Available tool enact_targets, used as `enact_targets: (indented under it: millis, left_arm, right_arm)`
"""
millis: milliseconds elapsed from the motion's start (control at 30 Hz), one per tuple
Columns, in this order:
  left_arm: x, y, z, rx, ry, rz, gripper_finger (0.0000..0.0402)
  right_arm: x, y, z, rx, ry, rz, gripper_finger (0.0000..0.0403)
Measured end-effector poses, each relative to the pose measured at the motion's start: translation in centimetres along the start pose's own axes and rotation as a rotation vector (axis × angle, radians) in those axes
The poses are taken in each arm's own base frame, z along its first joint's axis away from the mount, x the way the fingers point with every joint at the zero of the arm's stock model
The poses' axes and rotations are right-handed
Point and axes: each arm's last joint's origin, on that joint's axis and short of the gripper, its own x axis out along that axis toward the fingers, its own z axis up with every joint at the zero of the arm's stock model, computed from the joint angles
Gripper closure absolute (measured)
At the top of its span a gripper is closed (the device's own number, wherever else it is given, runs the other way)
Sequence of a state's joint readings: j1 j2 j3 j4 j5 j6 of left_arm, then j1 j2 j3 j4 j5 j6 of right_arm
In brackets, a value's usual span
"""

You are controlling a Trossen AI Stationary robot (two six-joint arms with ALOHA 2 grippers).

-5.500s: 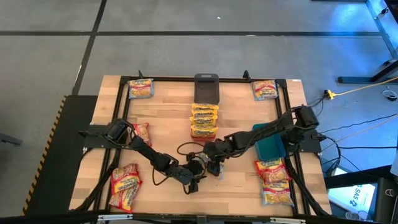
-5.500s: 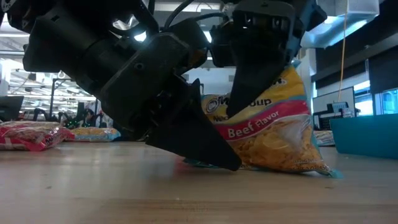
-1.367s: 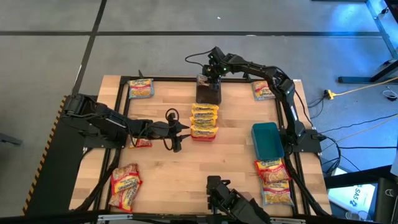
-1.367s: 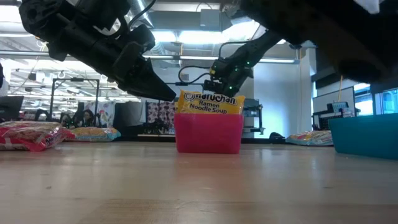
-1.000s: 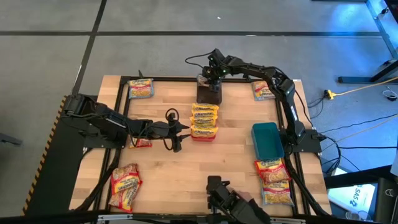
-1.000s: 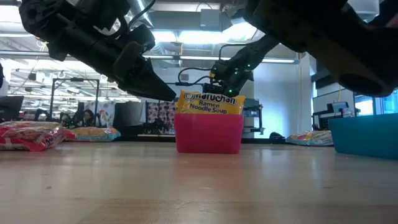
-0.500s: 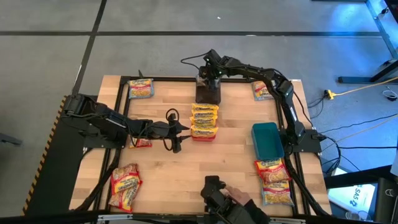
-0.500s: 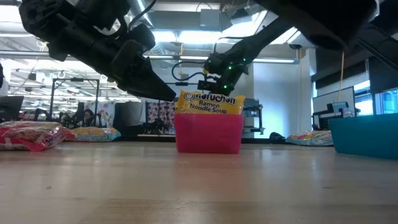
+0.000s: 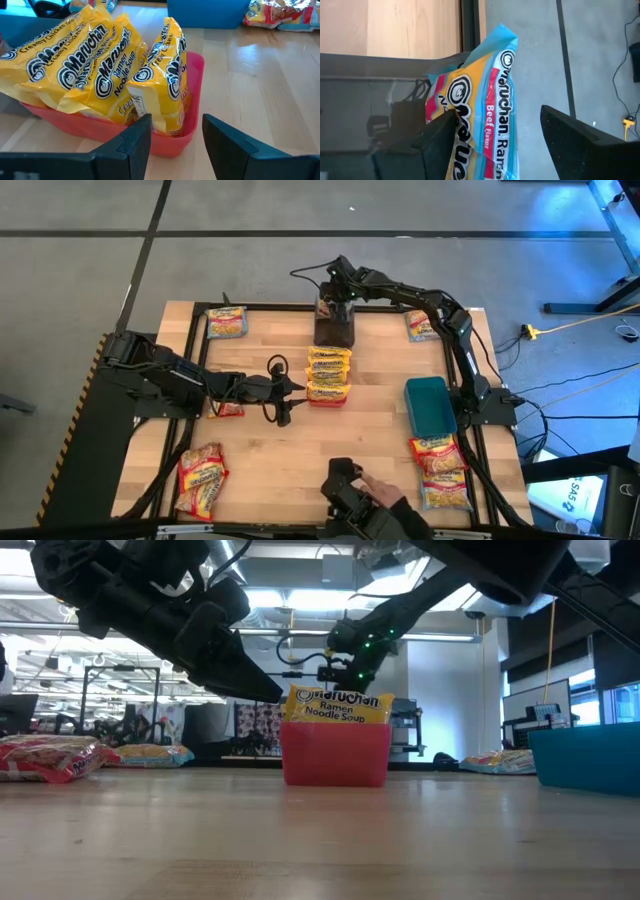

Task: Sort Maruchan noodles
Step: Put the blue noodle pack into the black bin

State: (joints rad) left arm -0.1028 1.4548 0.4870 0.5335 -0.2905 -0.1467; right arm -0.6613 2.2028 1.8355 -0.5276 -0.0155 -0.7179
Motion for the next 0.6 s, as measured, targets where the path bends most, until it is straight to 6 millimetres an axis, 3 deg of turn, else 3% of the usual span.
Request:
enact_targets:
  millis: [367, 600]
  left_arm:
    - [0.0, 0.0, 0.0, 0.000, 0.000, 0.000, 0.0232]
    - [0.0, 0.0, 0.0, 0.001, -0.001, 0.006, 0.0232]
  right_arm:
    - [0.7, 0.5, -0.5, 0.006, 0.021, 0.015, 0.0143]
    - [-1.4, -0.1, 0.2, 0.012, -0.025, -0.004, 0.0143]
